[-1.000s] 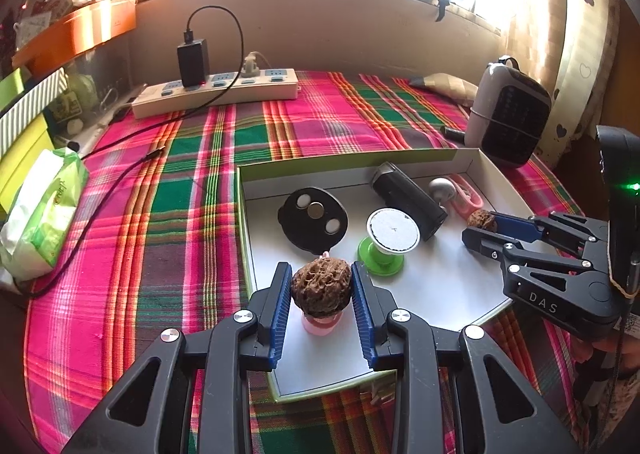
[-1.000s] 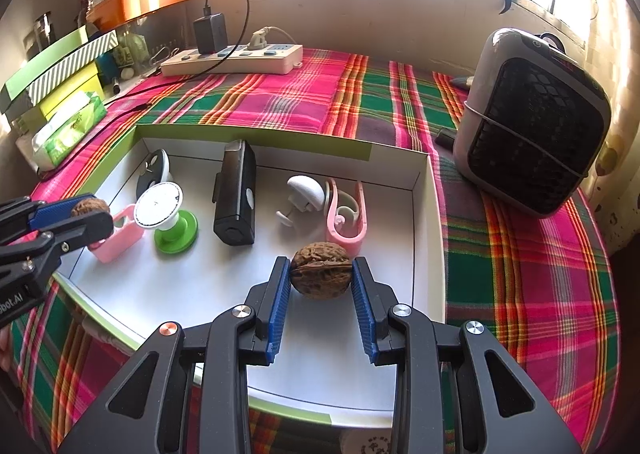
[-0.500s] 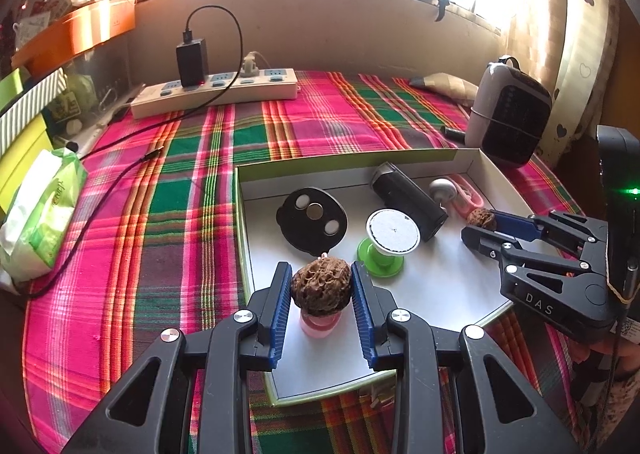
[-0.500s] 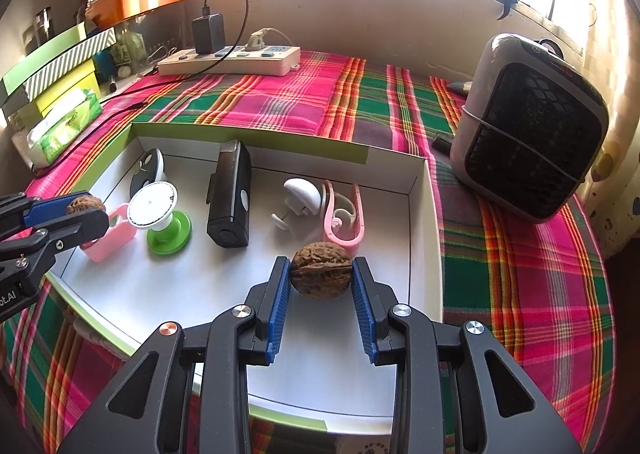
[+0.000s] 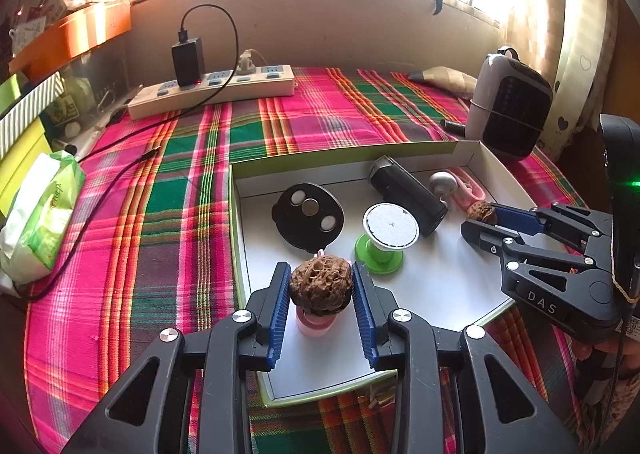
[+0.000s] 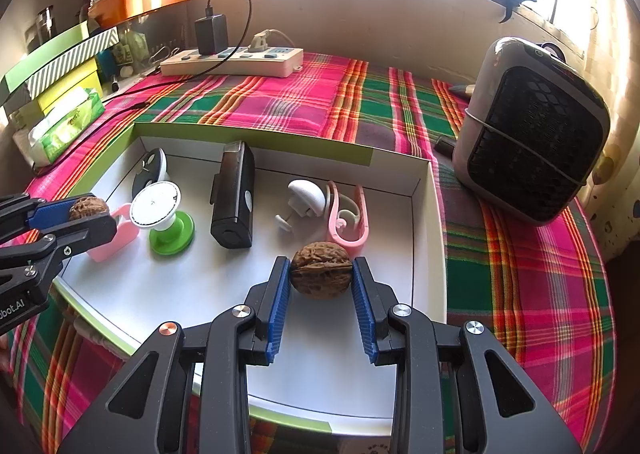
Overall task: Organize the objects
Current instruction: 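Open the right tool over the box while the left tool lowers its walnut onto a hook, then open the left tool to leave the walnut resting on the pink hook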
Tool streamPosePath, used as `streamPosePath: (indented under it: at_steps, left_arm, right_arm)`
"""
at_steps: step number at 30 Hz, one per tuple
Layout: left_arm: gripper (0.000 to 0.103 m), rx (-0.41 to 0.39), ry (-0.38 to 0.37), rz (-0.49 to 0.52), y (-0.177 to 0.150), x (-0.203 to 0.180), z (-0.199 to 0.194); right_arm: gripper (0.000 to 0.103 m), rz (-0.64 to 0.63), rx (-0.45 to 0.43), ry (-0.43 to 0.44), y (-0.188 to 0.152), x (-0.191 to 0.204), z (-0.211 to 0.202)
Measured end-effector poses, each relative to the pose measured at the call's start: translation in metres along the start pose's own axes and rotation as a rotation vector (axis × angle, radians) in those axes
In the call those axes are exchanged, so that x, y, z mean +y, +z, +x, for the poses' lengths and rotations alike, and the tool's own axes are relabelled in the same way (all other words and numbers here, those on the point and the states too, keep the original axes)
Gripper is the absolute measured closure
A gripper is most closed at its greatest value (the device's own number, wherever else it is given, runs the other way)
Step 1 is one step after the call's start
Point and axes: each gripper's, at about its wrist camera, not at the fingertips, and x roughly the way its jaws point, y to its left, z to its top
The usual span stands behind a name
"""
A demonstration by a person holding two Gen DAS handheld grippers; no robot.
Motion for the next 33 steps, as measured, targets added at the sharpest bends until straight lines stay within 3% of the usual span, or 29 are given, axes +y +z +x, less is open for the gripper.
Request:
streamPosePath:
  at_steps: [9, 13, 33]
  left_arm:
    - [0.068, 0.000, -0.013, 0.000, 0.0000, -0.0020, 0.0002]
    - [0.068, 0.000, -0.015, -0.003, 0.0001, -0.0023, 0.0003]
    - [0.067, -0.015, -0.010, -0.003, 0.0009, -0.0029, -0.0066]
  right_arm:
    - [0.070, 0.002, 0.000, 0.004, -0.0004, 0.0022, -0.0011]
    - [0.057, 0.010, -0.004, 0.011, 0.0004, 0.0032, -0.0022]
    - [0.056, 0.006, -0.024, 0.002, 0.0005, 0.0052, -0.0080]
